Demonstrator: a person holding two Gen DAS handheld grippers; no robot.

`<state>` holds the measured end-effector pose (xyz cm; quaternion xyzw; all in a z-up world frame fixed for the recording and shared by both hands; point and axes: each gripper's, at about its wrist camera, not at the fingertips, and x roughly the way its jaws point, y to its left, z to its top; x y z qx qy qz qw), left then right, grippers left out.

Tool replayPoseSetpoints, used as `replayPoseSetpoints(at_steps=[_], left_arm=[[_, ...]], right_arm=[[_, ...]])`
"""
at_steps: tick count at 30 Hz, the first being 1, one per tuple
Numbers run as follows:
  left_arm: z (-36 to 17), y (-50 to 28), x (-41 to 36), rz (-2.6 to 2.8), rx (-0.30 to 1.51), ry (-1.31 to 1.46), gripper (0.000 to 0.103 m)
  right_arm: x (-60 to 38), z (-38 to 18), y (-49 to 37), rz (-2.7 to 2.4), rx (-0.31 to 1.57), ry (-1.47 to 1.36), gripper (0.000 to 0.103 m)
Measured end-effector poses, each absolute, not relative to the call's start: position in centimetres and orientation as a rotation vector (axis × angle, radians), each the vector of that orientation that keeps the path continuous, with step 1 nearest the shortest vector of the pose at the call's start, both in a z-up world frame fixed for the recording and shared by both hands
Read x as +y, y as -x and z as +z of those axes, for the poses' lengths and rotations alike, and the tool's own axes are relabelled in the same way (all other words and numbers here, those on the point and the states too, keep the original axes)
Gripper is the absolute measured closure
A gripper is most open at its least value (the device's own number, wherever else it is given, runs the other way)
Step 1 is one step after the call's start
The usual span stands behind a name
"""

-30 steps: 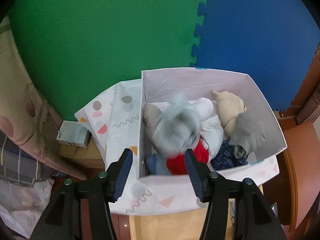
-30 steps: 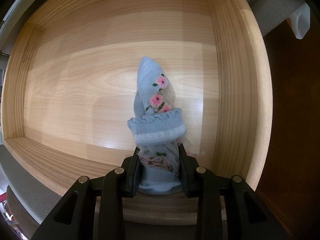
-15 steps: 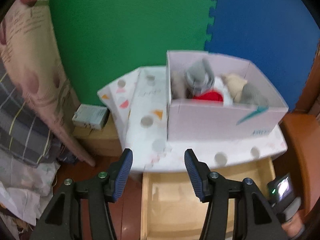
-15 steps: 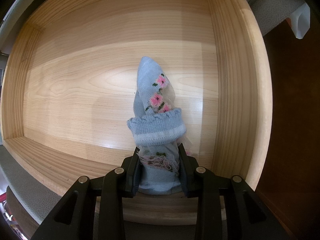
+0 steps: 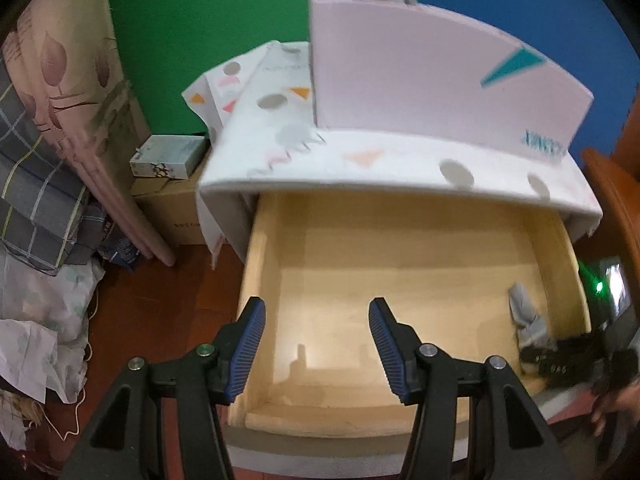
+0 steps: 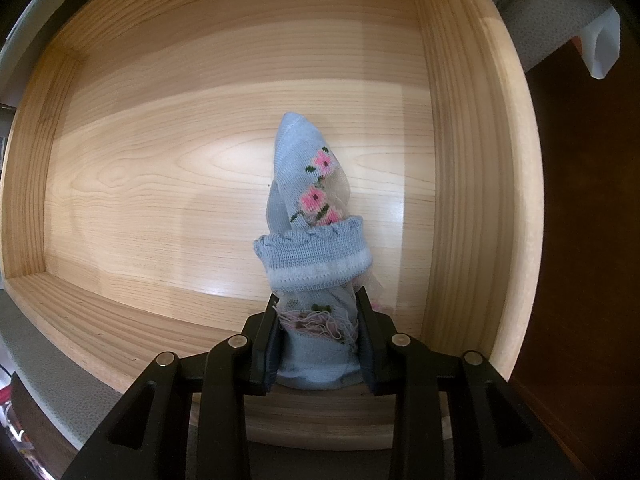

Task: Take underwear out of drawer
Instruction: 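Return the open left tool over the drawer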

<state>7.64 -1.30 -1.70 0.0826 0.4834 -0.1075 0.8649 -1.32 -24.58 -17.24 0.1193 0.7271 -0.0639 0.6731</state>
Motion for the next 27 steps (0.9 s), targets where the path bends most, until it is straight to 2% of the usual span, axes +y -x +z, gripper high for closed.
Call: replayPoseSetpoints(at_steps=[10,27], left_arm=[[-4.6,-6.9,-1.8,-0.191,1.034,-0.202,0.048],[-5.4,-7.5,-0.1,-0.105,1.054,-0.090,0.048]], right_arm=[[-24.4,-16.9,1.3,-0.147,1.637,-0.265,0.074],[-23.3,-15.8,1.0,-0.148,1.620,-0.198,0.075]])
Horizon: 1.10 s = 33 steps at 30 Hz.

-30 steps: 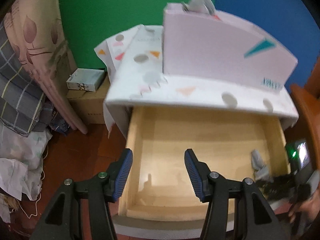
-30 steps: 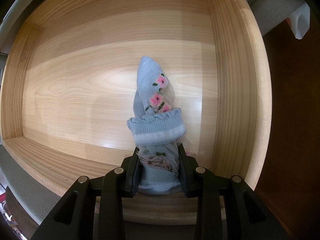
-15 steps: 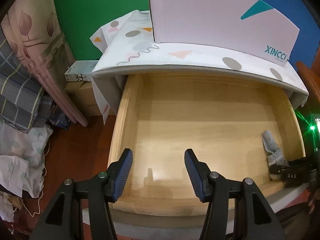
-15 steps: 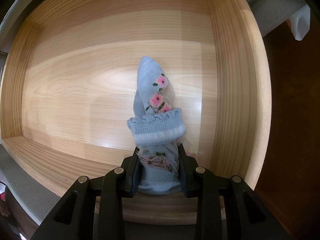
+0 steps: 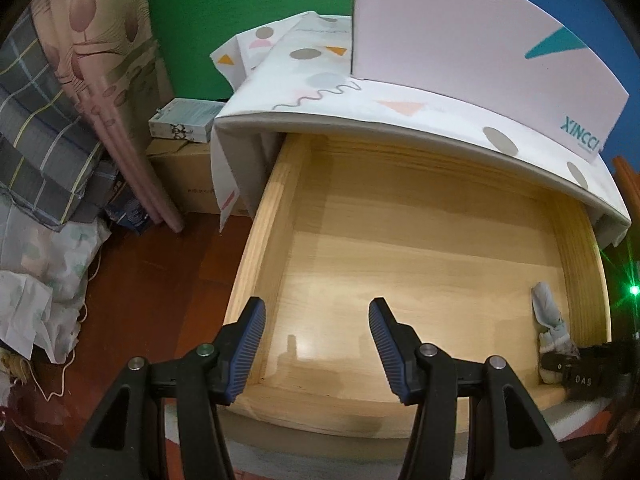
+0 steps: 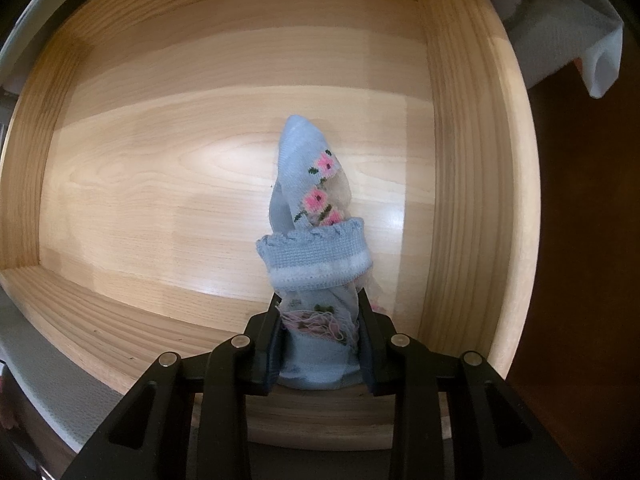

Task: Take underwear out of drawer
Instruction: 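Return the open left tool over the drawer, then lift the pink-floral sock and carry it toward the white box with the right tool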

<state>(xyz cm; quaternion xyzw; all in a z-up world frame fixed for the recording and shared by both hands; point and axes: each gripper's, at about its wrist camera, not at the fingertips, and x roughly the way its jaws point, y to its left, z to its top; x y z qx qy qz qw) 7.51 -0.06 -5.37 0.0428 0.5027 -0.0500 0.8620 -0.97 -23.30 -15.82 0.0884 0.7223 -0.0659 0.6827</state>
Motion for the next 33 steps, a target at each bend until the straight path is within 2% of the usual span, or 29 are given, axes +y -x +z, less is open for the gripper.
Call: replayPoseSetpoints(at_steps=[14,33], left_arm=[[-5.0,-7.1,0.2,-0.078,1.008,-0.084,0.048],[-4.6,-7.0,0.6,-0.078,0.986,-0.054,0.048]], right_arm=[[-24.7,-9.6,2.9,-0.123,1.365,-0.211,0.076],[-28.3,2.8,6.4,-0.051,1.230,-0.311,0.076]])
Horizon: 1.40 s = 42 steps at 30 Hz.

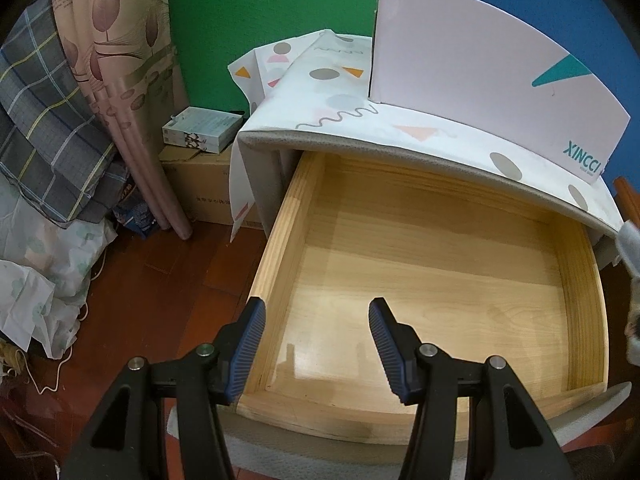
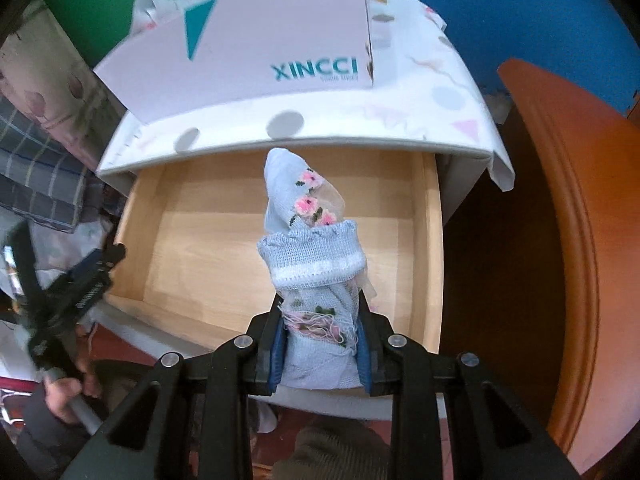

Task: Take underwear out of drawer
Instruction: 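Lift the pink-floral sock and carry it toward the white box with the right tool, then lower the sock into the box and open the right tool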

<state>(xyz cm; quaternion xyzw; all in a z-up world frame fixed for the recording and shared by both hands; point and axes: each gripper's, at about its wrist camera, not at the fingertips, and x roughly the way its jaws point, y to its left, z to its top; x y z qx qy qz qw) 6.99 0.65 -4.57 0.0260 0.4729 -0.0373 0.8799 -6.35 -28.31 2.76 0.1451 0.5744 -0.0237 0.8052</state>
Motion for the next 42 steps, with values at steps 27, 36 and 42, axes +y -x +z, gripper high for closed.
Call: replayPoseSetpoints(at_steps=[27,36,42], left_arm=[[-4.0,-7.0,1.4,-0.066,0.958,-0.010,0.048],[-4.1,-7.2,1.6,-0.059,0.964,0.009,0.048],[-4.1,-7.2,1.8,-0.061,0.966,0.015,0.048]], right_arm=[[-28.2,17.7,-8.8,-0.107,0.932,-0.178,0.076],[-27.6,13.6,-14.2,-0.116,0.999,-0.134,0.076],[-27.2,10.1,-15.9,-0.102,1.043,-0.152,0.075]])
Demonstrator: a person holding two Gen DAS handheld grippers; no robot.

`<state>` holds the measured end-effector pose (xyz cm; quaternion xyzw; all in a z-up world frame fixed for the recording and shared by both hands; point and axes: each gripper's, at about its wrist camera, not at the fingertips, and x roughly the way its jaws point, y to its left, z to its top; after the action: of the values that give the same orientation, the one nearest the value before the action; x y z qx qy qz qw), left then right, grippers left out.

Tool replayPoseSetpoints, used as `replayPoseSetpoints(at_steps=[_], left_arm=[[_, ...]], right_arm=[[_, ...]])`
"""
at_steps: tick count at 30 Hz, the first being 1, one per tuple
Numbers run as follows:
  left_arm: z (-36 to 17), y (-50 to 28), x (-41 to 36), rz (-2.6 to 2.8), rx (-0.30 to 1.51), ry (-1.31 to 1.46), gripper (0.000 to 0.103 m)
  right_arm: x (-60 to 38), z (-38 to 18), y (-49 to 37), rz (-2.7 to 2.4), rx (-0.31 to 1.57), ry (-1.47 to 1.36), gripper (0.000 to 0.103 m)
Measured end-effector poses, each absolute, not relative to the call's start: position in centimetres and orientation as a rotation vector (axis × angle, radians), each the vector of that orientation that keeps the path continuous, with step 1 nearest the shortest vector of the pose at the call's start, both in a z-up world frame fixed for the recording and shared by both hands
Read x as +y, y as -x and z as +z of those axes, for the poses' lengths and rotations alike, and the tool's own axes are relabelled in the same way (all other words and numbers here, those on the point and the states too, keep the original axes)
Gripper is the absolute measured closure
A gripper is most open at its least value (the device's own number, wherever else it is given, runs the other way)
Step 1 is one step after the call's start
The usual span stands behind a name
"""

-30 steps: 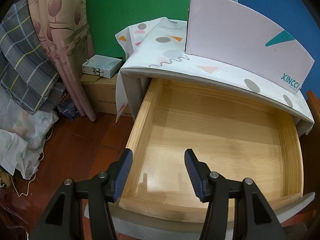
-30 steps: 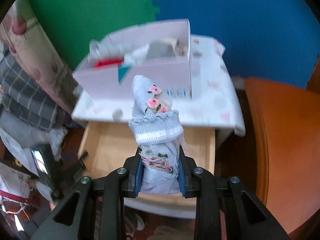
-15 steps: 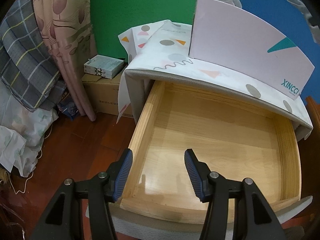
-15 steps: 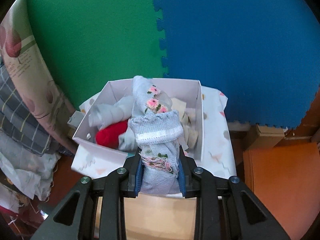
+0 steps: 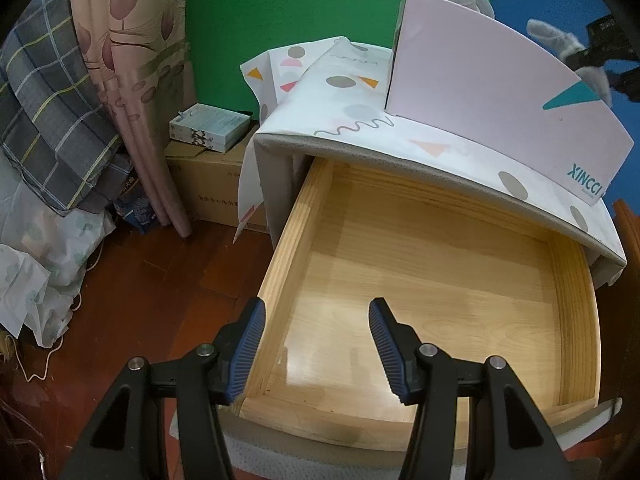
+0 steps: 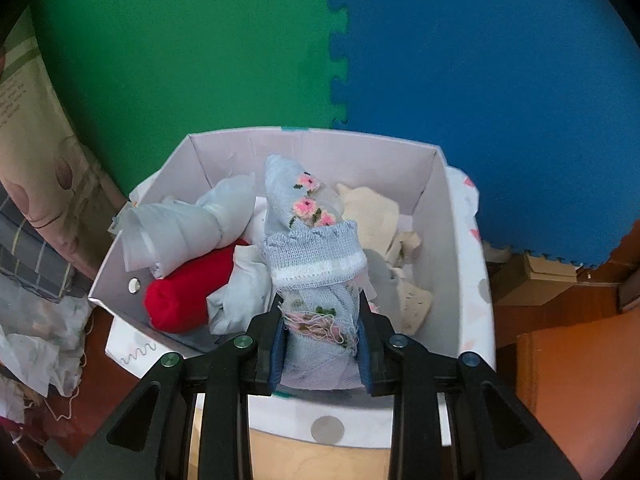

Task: Take underwear out of drawer
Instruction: 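Lower the sock into the box and open the right tool, then return the open right tool over the empty drawer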

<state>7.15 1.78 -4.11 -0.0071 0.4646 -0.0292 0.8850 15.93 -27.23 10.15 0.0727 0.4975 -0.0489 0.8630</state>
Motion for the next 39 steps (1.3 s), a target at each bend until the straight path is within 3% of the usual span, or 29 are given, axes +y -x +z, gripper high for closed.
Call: replayPoseSetpoints(at_steps=[11,16,24,27,39], left_arm=[[-4.2,-7.3,1.8,-0.063,0.960,0.018,0.048],[-4.2,-7.3,1.7,-0.062,0.960,0.017,0.048],[-4.2,-7.2,1.8,-0.062,0.961,0.021,0.048],[-4.1,-7.2,2.0,-0.056,0.961,0.032,0.048],[-4.0,-7.2,2.0,-0.057,0.956,0.026,0.048]], right_arm=[[-26.2,7.6,-16.0,-0.107,1.068,-0.115,0.065],[-25.9,7.8,-15.7,-0.095,1.055,-0.136,0.039],[-24.8,9.1,-15.3,-0.136,1.008,-0.083,0.026],[-24.7,10.8,-14.2,-0.146,0.929,-0.089,0.014],[-23.7,15.1,-4.7,-0.159,0.701,-0.059,0.002]])
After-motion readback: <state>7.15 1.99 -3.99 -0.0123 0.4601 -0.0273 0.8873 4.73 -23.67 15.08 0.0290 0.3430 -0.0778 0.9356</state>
